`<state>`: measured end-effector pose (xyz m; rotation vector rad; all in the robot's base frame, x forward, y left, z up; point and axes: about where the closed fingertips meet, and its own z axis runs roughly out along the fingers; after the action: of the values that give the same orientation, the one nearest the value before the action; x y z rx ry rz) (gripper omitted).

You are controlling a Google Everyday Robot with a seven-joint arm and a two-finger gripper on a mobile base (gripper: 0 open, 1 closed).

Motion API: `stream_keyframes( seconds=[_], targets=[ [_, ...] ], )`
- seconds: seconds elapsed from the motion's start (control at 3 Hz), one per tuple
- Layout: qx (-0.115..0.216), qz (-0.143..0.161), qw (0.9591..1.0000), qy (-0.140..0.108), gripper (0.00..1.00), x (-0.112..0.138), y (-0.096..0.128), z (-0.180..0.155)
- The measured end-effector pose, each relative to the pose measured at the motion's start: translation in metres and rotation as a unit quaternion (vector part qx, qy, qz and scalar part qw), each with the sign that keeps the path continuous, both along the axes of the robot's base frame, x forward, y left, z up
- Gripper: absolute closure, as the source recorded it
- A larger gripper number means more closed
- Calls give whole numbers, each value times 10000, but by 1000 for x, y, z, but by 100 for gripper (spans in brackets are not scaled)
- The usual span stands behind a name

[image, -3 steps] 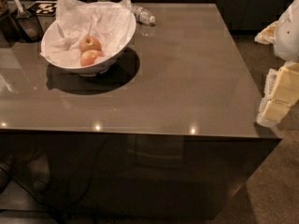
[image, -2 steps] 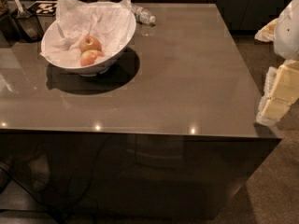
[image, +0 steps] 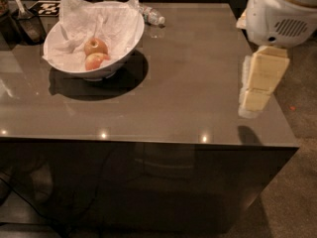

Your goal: Pick apple from white bowl

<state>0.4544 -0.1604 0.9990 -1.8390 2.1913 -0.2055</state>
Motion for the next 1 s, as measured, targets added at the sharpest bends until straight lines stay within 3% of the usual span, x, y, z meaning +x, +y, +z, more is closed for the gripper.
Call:
stream_keyframes(
  seconds=[0.67,1.0],
  targets=[
    [72,148,9997,-169,0,15,14,1],
    [186,394,9989,-171,0,46,49,11]
  ],
)
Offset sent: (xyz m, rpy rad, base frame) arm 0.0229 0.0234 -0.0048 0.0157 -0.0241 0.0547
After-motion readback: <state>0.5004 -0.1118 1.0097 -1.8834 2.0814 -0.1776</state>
